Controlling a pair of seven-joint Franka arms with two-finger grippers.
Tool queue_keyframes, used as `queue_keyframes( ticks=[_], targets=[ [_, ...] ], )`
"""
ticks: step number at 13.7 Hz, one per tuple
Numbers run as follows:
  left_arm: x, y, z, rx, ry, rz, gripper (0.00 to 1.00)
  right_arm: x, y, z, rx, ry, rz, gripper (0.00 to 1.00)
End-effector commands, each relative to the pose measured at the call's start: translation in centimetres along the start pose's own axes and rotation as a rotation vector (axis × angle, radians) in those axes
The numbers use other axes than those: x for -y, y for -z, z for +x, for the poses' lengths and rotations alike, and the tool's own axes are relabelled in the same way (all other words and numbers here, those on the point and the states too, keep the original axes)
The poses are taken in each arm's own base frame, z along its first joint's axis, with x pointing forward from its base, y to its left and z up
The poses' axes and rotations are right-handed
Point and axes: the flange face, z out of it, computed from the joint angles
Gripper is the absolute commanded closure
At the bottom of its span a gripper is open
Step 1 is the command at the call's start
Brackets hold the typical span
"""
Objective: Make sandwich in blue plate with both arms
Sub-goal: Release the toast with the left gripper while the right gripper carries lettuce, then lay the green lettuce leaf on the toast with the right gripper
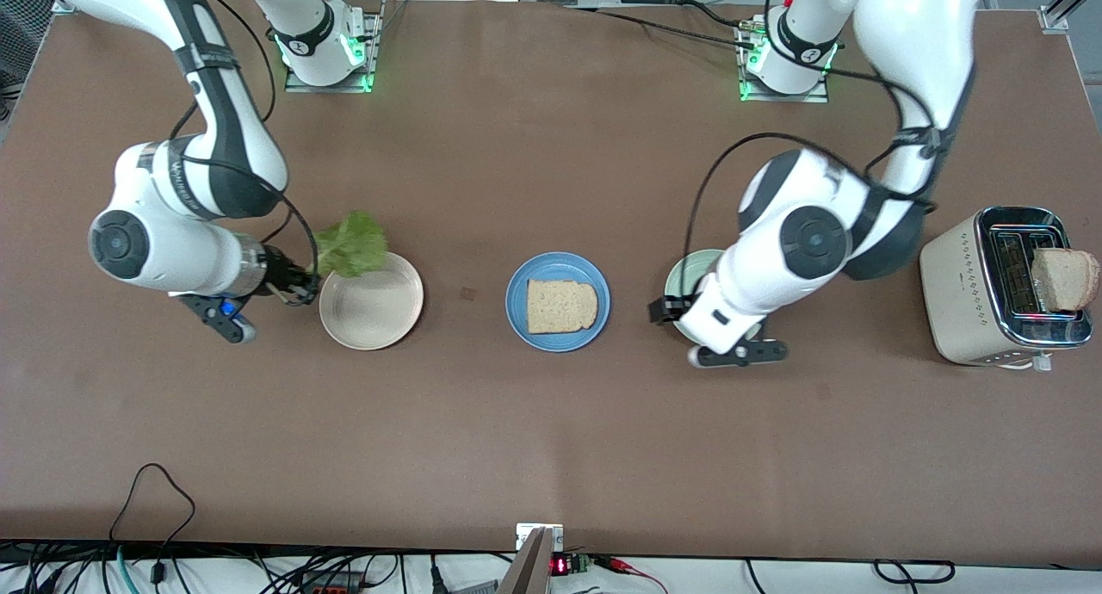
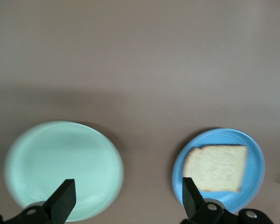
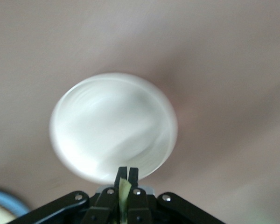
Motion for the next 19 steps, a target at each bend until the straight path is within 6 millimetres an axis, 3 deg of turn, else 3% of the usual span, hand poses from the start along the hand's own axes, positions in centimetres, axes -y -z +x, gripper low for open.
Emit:
queue_keyframes(
  ticks=[1, 2, 4, 6, 8, 10, 11, 13, 14, 16, 19],
  targets=[
    [4.5, 3.6, 1.2, -0.069, -0.054, 0.094, 0.0, 4.0, -1.5, -2.5, 0.077, -0.165, 0.039, 1.0],
    [6.7, 5.4, 2.3, -0.092, -0.041, 0.099, 0.0, 5.7, -2.4, -3.6, 0.091, -0.228, 0.046, 1.0],
    [10.5, 7.8, 3.3, -0.045, -0.02, 0.127, 0.0, 8.2, -4.6, -3.9, 0.119, -0.358, 0.095, 1.0],
    [11.7, 10.1, 2.9, 0.017, -0.009, 0.157, 0.0, 11.6, -7.3, -7.3, 0.104, -0.409, 0.113, 1.0],
    [14.8, 12.7, 3.4, 0.036, 0.04, 0.158, 0.0, 14.7, -8.7, -8.4, 0.077, -0.479, 0.173, 1.0],
    [15.7, 13.6, 3.7, 0.03, -0.072, 0.155, 0.0, 16.5, -11.2, -10.4, 0.073, -0.501, 0.171, 1.0],
    [18.6, 14.2, 4.3, 0.026, -0.094, 0.17, 0.0, 17.1, -12.6, -11.3, 0.064, -0.5, 0.18, 1.0],
    [20.9, 16.7, 3.6, -0.021, -0.089, 0.155, 0.0, 17.9, -13.2, -11.5, 0.05, -0.541, 0.236, 1.0],
    [23.2, 18.0, 2.7, -0.041, -0.065, 0.127, 0.0, 18.5, -13.4, -11.6, 0.048, -0.562, 0.258, 1.0],
    [26.0, 19.5, 0.9, -0.047, -0.061, 0.102, 0.0, 19.4, -14.6, -12.3, 0.053, -0.578, 0.257, 1.0],
    [26.2, 21.6, -2.9, -0.008, -0.05, 0.101, 0.0, 19.8, -16.3, -13.2, 0.074, -0.593, 0.249, 1.0]
  ],
)
